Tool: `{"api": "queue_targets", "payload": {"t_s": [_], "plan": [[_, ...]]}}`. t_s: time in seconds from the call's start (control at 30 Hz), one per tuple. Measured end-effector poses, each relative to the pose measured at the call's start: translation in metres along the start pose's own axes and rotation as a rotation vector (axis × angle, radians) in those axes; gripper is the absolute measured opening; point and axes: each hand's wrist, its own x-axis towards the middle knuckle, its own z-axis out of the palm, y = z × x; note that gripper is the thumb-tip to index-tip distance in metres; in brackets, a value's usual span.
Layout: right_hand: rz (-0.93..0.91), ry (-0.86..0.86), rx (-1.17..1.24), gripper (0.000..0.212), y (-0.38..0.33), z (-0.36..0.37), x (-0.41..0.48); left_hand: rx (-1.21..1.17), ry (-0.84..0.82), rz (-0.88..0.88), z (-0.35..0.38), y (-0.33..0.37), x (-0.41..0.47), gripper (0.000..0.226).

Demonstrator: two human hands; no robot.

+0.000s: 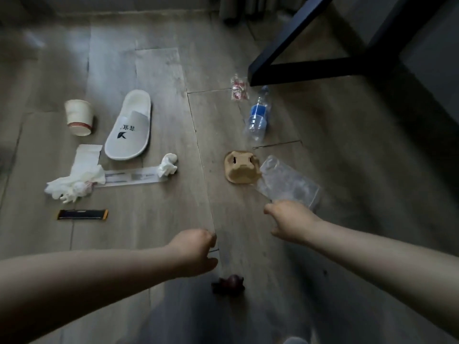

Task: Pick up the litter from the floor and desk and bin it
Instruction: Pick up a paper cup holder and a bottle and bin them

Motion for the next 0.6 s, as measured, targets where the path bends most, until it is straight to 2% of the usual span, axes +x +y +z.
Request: {"api": "queue_targets", "payload": {"t_s": [0.2, 0.33, 0.6], "plan": [[0.062, 0.075, 0.090, 0.039, 0.017, -0.005, 0.003, -0.021, 0.034, 0.084, 0.017, 0.002, 0.001, 0.051], [0.129, 0.086, 0.137, 0.040, 0.024, -0.003, -0.004, -0.012, -0.008, 0.159, 0.021, 0.017, -0.003, 0.058], [0.157, 0.072, 0.159, 0.040, 0.039, 0.015, 0.012, 0.046, -0.025, 0.142, 0.034, 0.038, 0.026, 0.067]]}}
